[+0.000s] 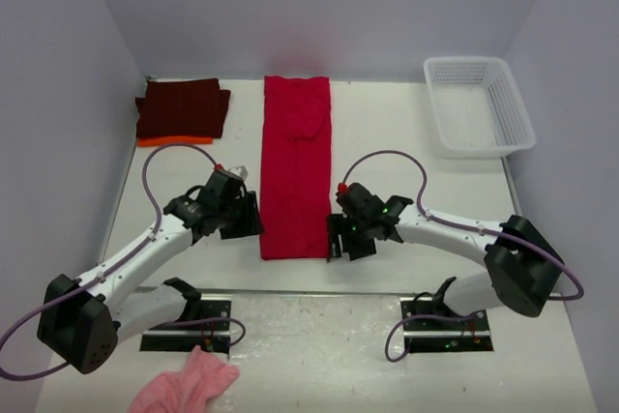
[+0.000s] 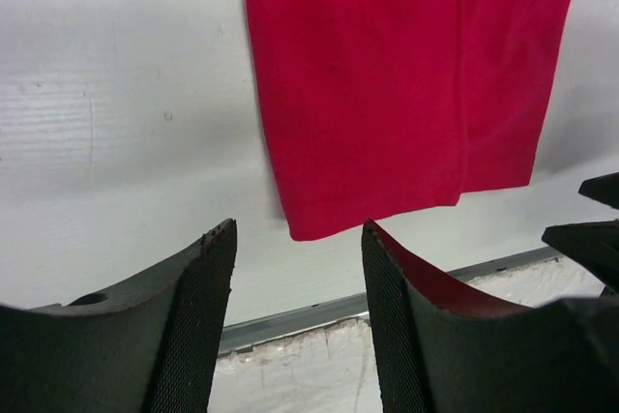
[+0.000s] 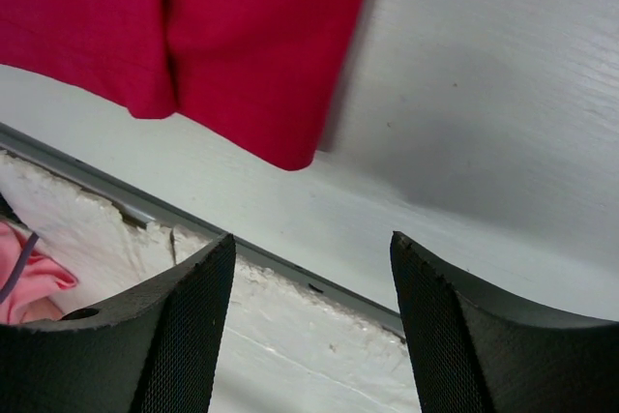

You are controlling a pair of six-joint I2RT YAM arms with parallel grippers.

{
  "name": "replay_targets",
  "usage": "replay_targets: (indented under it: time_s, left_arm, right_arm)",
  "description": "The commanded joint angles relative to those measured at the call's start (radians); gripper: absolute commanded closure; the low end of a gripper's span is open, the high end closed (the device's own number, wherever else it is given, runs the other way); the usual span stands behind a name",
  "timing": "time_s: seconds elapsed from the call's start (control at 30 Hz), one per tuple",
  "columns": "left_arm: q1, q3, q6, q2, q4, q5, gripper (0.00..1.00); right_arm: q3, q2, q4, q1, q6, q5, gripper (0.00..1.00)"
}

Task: Fold and stack the t-shirts
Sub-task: Rotate the tshirt 90 degrees, then grab the bottom of the folded rectangular tshirt with both arms

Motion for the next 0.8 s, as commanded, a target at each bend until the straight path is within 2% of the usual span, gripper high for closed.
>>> replay_targets:
  time_s: [0.0, 0.33, 0.77]
  left_arm:
    - [-0.027, -0.026, -0.041, 0.011, 0.042, 0.010, 0.44]
    - [-0.089, -0.093, -0.061, 0.106, 0.148, 0.025, 0.45]
    - [-0.132, -0.110, -0.069, 0.172, 0.199, 0.024, 0.45]
  right_arm:
    - [-0.005, -0.011, 0.073, 0.003, 0.031, -0.018, 0.34]
    - [0.022, 0.069, 0.102, 0.003, 0.035, -0.021, 0.33]
    - [0.020, 0.074, 0.082, 0.001, 0.035, 0.000, 0.33]
